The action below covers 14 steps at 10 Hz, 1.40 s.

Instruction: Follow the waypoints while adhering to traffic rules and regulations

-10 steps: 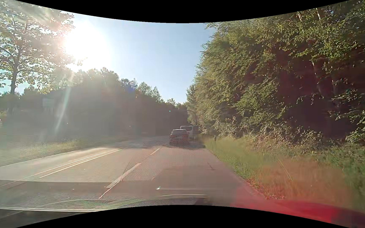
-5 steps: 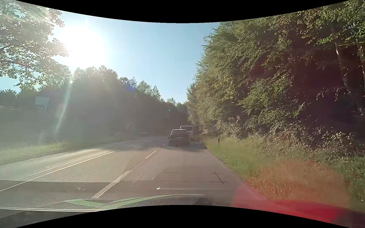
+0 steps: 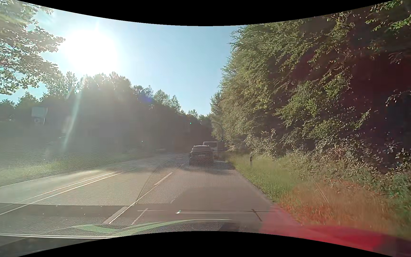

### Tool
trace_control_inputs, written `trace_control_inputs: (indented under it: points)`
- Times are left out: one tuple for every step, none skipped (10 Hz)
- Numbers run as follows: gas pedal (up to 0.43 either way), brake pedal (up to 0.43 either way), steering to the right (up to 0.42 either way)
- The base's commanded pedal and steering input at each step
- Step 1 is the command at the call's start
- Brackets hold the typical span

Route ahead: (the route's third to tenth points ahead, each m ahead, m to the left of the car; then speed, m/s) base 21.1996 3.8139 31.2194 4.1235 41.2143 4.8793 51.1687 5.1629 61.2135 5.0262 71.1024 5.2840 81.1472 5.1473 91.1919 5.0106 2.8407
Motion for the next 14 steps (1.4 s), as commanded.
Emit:
trace_control_inputs:
  points:
    - [0.000,0.000,-0.004]
    - [0.000,0.000,-0.004]
    - [0.000,0.000,-0.005]
    - [0.000,0.000,-0.005]
    - [0.000,0.000,-0.005]
    - [0.000,0.000,-0.005]
    - [0.000,0.000,-0.005]
    - [0.000,0.000,-0.005]
    - [0.000,0.000,-0.006]
    - [0.000,0.000,-0.006]
    - [0.000,0.000,-0.006]
    - [0.000,0.000,-0.006]
    - [0.000,0.000,-0.006]
    - [0.000,0.000,-0.006]
